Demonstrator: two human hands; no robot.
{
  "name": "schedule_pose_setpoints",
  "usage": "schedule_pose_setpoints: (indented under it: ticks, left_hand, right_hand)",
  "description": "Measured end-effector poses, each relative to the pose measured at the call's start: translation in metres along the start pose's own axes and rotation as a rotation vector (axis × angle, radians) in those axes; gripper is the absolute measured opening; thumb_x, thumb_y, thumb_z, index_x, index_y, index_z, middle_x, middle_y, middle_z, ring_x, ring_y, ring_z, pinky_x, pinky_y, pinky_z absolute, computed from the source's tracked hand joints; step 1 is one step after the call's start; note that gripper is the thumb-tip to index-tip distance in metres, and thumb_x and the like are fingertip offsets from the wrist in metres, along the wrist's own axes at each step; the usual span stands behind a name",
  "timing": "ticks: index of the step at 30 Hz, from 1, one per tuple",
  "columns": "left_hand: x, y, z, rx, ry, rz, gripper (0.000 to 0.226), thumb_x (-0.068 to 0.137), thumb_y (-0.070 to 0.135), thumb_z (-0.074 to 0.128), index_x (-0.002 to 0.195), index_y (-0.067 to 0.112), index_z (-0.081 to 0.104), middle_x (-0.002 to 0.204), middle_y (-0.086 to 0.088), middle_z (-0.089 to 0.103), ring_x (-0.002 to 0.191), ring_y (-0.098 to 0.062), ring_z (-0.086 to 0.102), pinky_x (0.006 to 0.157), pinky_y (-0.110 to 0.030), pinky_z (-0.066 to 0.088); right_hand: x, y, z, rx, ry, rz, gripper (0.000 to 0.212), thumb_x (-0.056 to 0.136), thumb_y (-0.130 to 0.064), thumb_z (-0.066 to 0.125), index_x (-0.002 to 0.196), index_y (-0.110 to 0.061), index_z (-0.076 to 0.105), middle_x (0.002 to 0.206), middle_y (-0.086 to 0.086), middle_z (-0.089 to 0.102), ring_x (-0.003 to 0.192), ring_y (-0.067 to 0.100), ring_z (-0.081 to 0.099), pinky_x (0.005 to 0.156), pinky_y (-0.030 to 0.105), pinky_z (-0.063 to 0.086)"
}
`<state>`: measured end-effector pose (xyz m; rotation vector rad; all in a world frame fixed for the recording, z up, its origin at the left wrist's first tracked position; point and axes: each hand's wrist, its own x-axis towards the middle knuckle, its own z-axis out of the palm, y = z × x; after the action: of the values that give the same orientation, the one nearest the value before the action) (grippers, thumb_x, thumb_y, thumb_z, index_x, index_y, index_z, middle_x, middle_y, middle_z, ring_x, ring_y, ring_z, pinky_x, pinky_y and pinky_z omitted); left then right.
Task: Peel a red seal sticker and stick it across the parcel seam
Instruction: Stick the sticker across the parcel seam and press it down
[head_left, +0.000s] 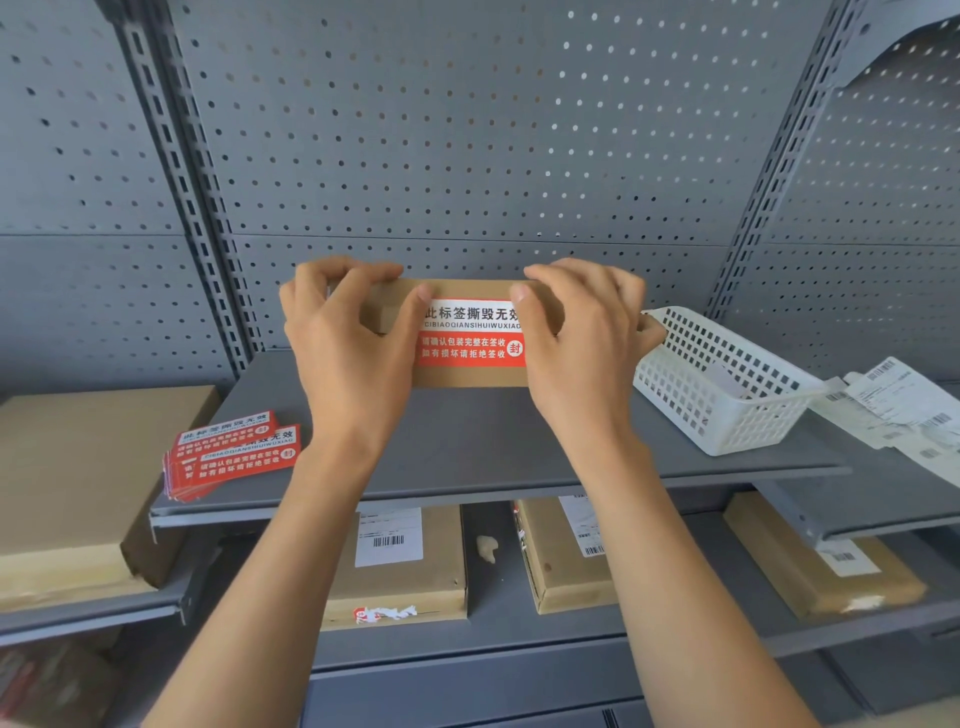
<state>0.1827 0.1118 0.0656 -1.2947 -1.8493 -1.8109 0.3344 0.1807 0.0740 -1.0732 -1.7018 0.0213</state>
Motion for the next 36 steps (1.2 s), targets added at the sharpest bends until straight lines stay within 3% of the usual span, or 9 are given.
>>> schedule_pose_setpoints:
  ticks: [3,8,10,14,17,19,21,30,36]
  left_hand:
    - [-0.001,-0.002,0.0,-0.006,0.004,0.006,0.025,0.095,0.038,0.069,0.114,0.023,0.076,0.115,0.009,0.052,0.115,-0.022,0.05,0.097,-0.032,0.047]
    - [-0.004,-0.003,-0.001,0.024,-0.002,0.018,0.024,0.098,0.031,0.067,0.115,0.017,0.076,0.115,0.003,0.055,0.114,-0.028,0.053,0.093,0.0,0.027]
    - [-0.005,-0.003,-0.001,0.019,-0.005,0.028,0.024,0.099,0.03,0.066,0.115,0.017,0.076,0.116,0.003,0.055,0.115,-0.026,0.051,0.094,-0.003,0.029]
    - [-0.009,-0.007,-0.002,0.006,0.002,0.054,0.022,0.101,0.026,0.062,0.117,0.018,0.075,0.117,0.006,0.055,0.117,-0.021,0.049,0.096,-0.032,0.046]
    - [-0.016,-0.012,-0.004,0.015,-0.007,0.05,0.02,0.1,0.024,0.064,0.116,0.018,0.075,0.118,0.003,0.057,0.117,-0.022,0.05,0.096,-0.02,0.041]
    - [-0.023,-0.016,-0.007,0.03,-0.019,0.039,0.018,0.099,0.022,0.066,0.114,0.018,0.076,0.118,0.004,0.057,0.117,-0.023,0.051,0.095,-0.007,0.032]
    - [-0.031,-0.021,-0.009,0.034,-0.037,0.014,0.017,0.098,0.02,0.067,0.112,0.017,0.076,0.117,0.006,0.056,0.117,-0.023,0.051,0.093,-0.002,0.028]
    - [-0.062,-0.037,-0.015,0.051,-0.094,-0.021,0.014,0.095,0.015,0.072,0.108,0.016,0.076,0.117,0.001,0.058,0.116,-0.019,0.047,0.094,-0.005,0.031]
    - [-0.074,-0.045,-0.017,0.088,-0.115,-0.008,0.014,0.093,0.013,0.073,0.106,0.012,0.076,0.115,-0.004,0.059,0.113,-0.022,0.047,0.093,-0.009,0.032]
  right_hand:
    - [0.0,0.003,-0.001,0.029,-0.006,0.002,0.022,0.1,-0.035,0.056,0.111,-0.03,0.074,0.123,-0.011,0.067,0.123,0.018,0.045,0.092,0.043,0.025]
    - [-0.002,0.007,-0.001,0.035,-0.015,-0.003,0.025,0.1,-0.025,0.053,0.114,-0.031,0.074,0.126,-0.011,0.066,0.122,0.017,0.044,0.091,0.04,0.023]
    - [-0.003,0.009,-0.001,0.03,-0.028,-0.011,0.027,0.1,-0.022,0.053,0.116,-0.031,0.073,0.127,-0.011,0.066,0.122,0.018,0.044,0.093,0.043,0.026]
    - [-0.007,0.012,-0.002,0.022,-0.05,-0.019,0.032,0.098,-0.018,0.051,0.118,-0.03,0.072,0.13,-0.01,0.065,0.124,0.019,0.044,0.096,0.052,0.032]
    - [-0.014,0.015,-0.004,0.02,-0.066,-0.024,0.032,0.099,-0.02,0.049,0.119,-0.03,0.072,0.131,-0.01,0.064,0.125,0.019,0.045,0.097,0.054,0.033]
    - [-0.023,0.019,-0.005,0.028,-0.083,-0.027,0.031,0.099,-0.018,0.051,0.119,-0.029,0.072,0.131,-0.009,0.064,0.125,0.02,0.045,0.096,0.051,0.033]
    - [-0.033,0.024,-0.004,0.031,-0.105,-0.03,0.031,0.1,-0.015,0.053,0.12,-0.028,0.072,0.131,-0.008,0.064,0.126,0.018,0.043,0.094,0.047,0.031]
    - [-0.064,0.038,0.0,0.048,-0.161,-0.008,0.026,0.098,-0.01,0.06,0.116,-0.023,0.075,0.127,-0.003,0.067,0.119,0.024,0.046,0.095,0.059,0.041]
    - [-0.077,0.04,0.0,0.033,-0.193,0.006,0.027,0.096,-0.008,0.063,0.115,-0.024,0.075,0.128,-0.002,0.066,0.12,0.025,0.048,0.095,0.056,0.04]
